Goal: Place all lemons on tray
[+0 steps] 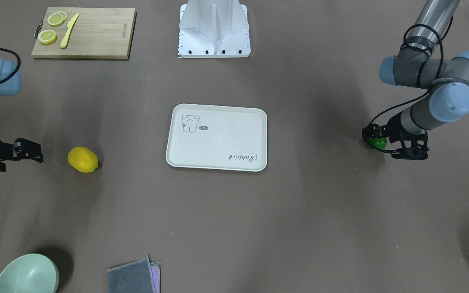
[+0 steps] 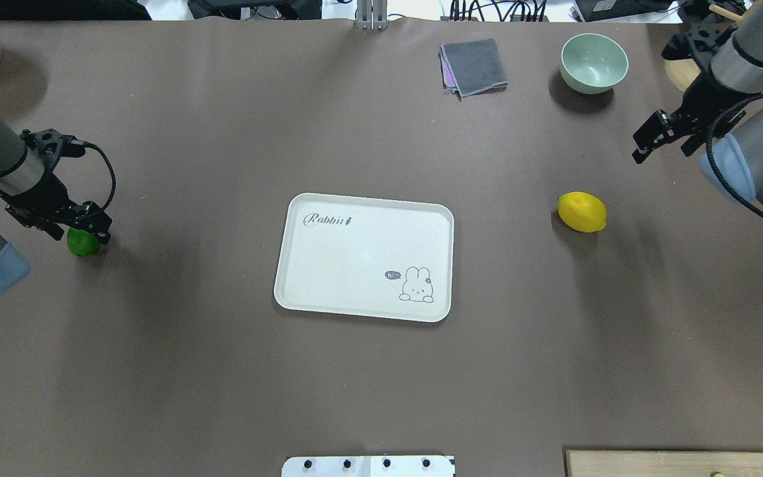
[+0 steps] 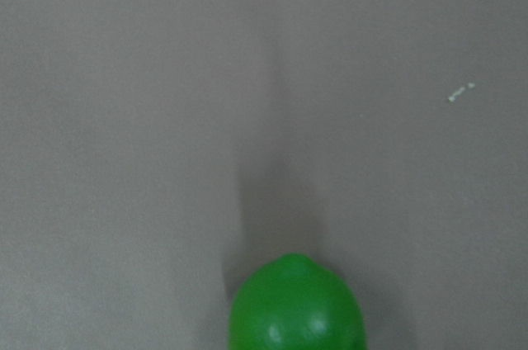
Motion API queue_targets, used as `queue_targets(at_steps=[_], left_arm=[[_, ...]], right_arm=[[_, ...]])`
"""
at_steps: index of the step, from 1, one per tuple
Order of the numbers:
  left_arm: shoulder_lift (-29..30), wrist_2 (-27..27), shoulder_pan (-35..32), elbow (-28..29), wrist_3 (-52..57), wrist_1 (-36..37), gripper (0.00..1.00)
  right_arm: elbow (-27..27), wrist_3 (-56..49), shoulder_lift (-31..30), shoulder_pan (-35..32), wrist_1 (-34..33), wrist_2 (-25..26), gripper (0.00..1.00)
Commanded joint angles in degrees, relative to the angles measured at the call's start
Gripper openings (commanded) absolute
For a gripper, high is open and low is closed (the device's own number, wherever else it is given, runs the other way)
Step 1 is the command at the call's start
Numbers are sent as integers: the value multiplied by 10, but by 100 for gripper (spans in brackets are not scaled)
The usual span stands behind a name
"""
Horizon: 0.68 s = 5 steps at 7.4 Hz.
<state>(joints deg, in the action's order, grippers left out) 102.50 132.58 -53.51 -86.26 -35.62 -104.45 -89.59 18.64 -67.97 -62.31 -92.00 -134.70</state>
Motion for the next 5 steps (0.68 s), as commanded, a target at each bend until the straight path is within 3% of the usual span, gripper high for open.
queue_targets(at_steps=[1,2,5], left_arm=[[8,5,2,1,-2,6,0],[7,7,1,1,-2,8,0],[18,92,-29,-6,-5,32,0]], right_arm=[[52,-1,33,31,87,11,99],[58,-2,38,38,93,10,99],[69,-7,40,64,92,1,99]])
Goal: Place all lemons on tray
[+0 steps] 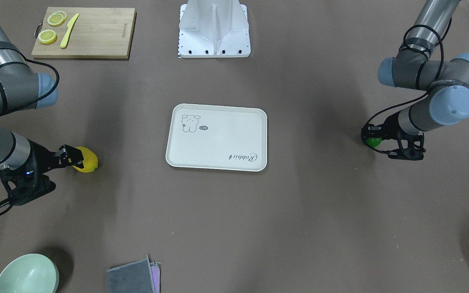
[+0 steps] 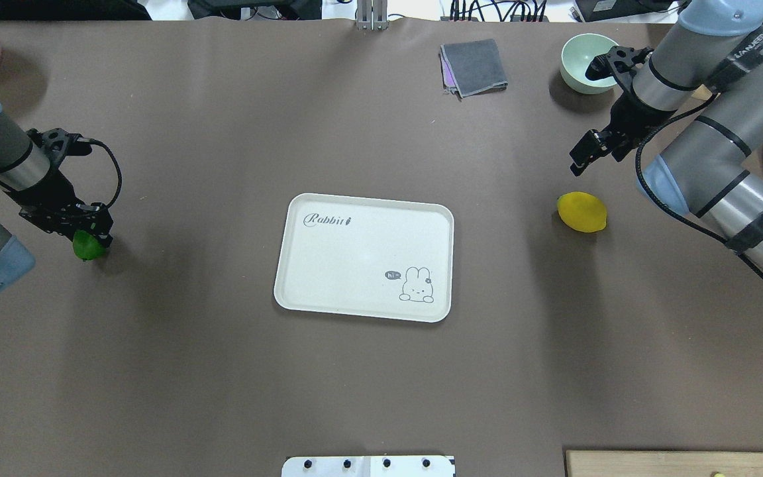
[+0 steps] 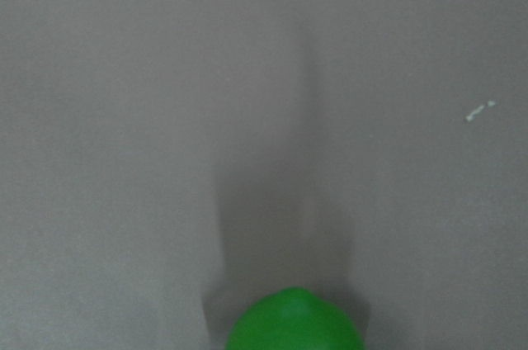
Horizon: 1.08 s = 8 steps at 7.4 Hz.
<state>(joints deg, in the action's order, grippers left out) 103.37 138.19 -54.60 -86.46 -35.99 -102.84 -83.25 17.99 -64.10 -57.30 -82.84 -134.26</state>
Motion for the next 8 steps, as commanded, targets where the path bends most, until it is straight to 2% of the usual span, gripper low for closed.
queue_targets(at_steps=[1,3,4,6,8], left_arm=[[32,53,-28,-16,-3,32,0],[91,68,-29,-20,-6,39,0],[126,70,-26,-21,-38,34,0],[197,65,26,-20,-160,31,0],[205,47,79,-17,-170,-20,0]], right_arm=[[5,-1,1,27,1,-3,99],[6,-3,0,39,0,-4,99],[6,-5,-1,43,0,-3,99],[6,-15,-3,46,0,-4,99],[6,-24,-7,44,0,-4,99]])
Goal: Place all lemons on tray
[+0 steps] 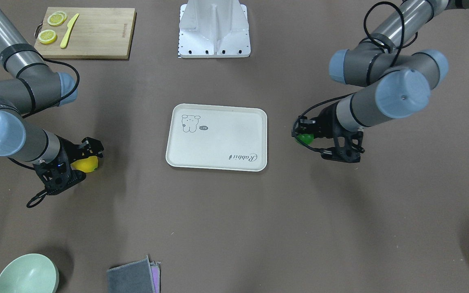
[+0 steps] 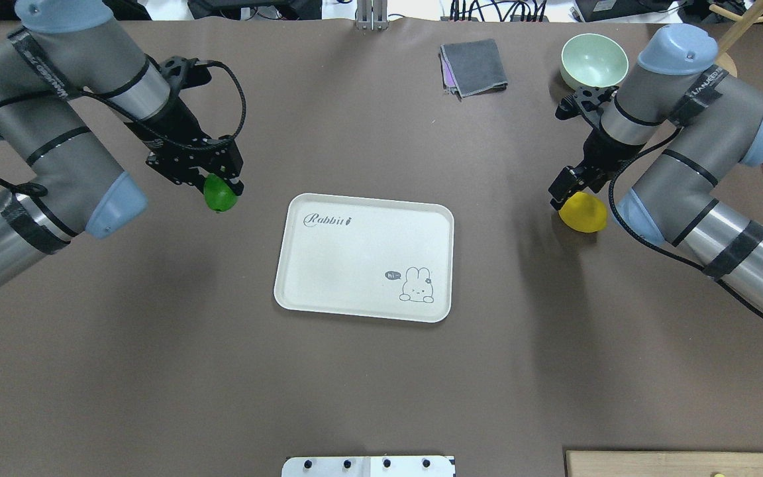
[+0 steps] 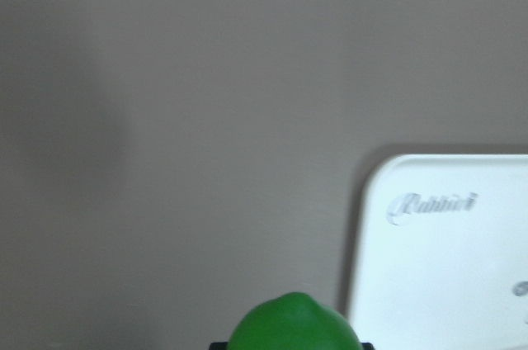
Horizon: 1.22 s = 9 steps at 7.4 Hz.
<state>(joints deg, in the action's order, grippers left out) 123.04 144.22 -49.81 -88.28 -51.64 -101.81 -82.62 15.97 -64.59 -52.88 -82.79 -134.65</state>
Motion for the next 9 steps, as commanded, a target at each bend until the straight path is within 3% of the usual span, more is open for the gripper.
queue_targets(at_steps=[1,4,6,9], left_arm=[[10,-41,64,5,-17,-53,0],[49,-63,107,32,-37,-59,0],[96,-72,109,99,-36,-79,0],[98,-90,116,146,-37,-136,0]], right_arm=[[0,-4,-6,0,0,0,99],[2,-4,-16,0,-1,0,99],[4,-4,-16,11,-1,0,99],[20,-17,-19,12,-1,0,98]])
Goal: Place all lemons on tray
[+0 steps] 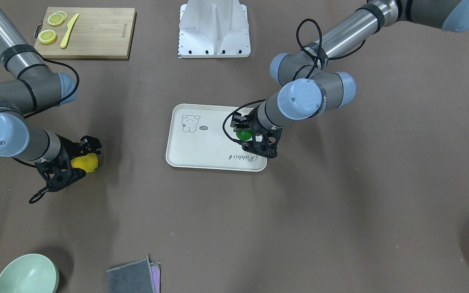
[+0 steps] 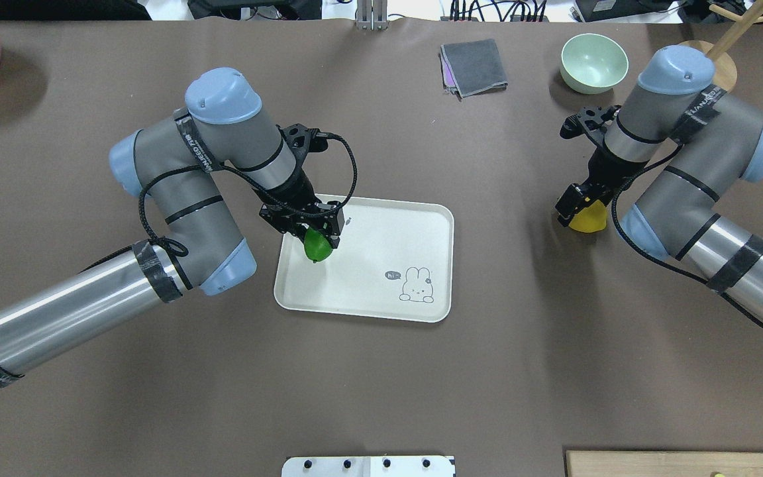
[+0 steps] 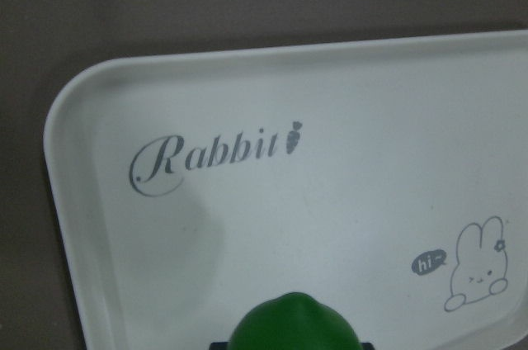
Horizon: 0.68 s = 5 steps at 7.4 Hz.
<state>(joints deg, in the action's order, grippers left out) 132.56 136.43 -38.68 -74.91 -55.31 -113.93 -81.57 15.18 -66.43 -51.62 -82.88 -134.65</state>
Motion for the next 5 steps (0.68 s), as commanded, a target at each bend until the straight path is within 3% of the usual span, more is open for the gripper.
queue_targets(at_steps=[1,2,3,5], left_arm=[[2,-13,5,13,0,-15,0],[1,-13,6,13,0,-15,53],[-4,-13,8,8,0,-22,98],[-5,-13,5,2,-1,-21,98]], right_arm=[[16,-23,-1,-3,0,-1,81],[16,-24,0,-8,-3,-17,43],[14,-24,2,-9,1,-19,17],[3,-24,10,-15,0,-32,12]])
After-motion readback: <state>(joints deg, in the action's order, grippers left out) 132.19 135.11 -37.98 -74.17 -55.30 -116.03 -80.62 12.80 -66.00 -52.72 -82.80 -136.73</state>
